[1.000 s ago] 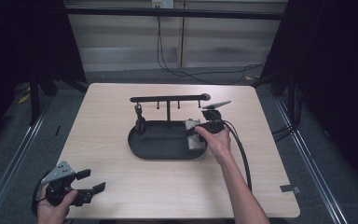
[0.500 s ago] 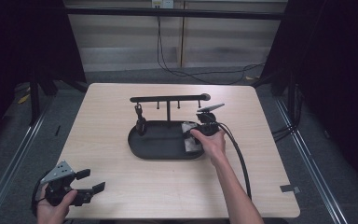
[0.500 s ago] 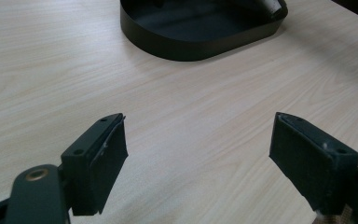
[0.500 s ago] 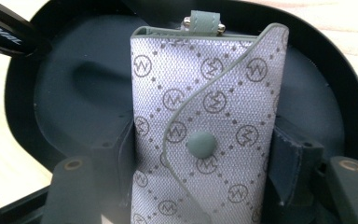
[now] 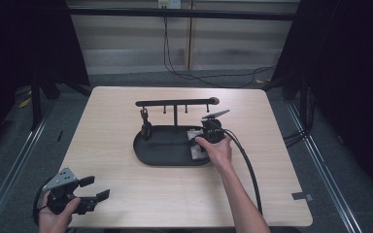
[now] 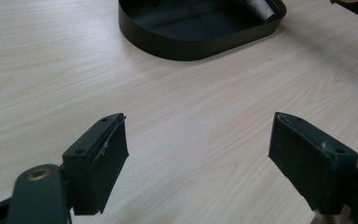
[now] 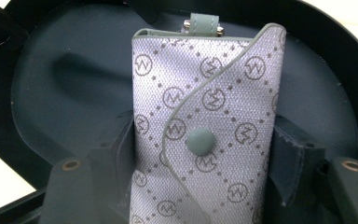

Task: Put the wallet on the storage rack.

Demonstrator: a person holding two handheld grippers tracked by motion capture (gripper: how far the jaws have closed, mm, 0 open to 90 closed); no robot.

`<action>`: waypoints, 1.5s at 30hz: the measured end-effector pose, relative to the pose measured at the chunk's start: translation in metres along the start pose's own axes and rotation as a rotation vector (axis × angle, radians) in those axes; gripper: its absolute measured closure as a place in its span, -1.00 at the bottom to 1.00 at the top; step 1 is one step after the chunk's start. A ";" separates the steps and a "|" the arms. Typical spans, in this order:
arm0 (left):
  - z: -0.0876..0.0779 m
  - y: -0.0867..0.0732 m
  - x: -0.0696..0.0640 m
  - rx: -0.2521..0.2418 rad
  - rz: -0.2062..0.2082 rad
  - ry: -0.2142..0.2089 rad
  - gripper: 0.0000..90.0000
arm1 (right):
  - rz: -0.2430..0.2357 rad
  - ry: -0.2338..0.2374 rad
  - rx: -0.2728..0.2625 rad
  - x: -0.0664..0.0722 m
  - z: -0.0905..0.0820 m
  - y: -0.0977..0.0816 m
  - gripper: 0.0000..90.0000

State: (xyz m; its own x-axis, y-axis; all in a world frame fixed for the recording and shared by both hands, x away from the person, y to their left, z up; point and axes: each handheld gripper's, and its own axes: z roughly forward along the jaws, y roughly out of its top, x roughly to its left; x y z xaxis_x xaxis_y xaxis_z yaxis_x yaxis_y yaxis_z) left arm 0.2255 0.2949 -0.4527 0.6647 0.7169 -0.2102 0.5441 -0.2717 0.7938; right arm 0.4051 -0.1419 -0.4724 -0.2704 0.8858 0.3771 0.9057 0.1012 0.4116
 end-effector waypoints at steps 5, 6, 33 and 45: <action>0.000 0.000 0.000 0.001 0.003 -0.001 -0.57 | -0.002 -0.008 0.005 -0.001 0.002 -0.001 -0.33; 0.000 0.000 0.000 0.002 0.000 0.000 -0.57 | -0.003 -0.016 0.012 0.000 0.003 -0.001 -0.33; 0.000 0.000 0.002 0.004 -0.010 -0.005 -0.57 | -0.070 0.023 -0.140 0.000 -0.025 -0.004 -0.64; 0.001 0.000 0.004 0.002 -0.023 -0.006 -0.57 | -0.099 0.037 -0.198 -0.006 -0.048 -0.012 -0.66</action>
State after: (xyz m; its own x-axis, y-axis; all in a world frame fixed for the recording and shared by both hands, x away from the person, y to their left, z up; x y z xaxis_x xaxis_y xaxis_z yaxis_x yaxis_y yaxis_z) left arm 0.2281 0.2971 -0.4539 0.6553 0.7190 -0.2315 0.5601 -0.2569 0.7876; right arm 0.3802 -0.1704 -0.4399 -0.3697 0.8585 0.3555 0.7935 0.0926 0.6015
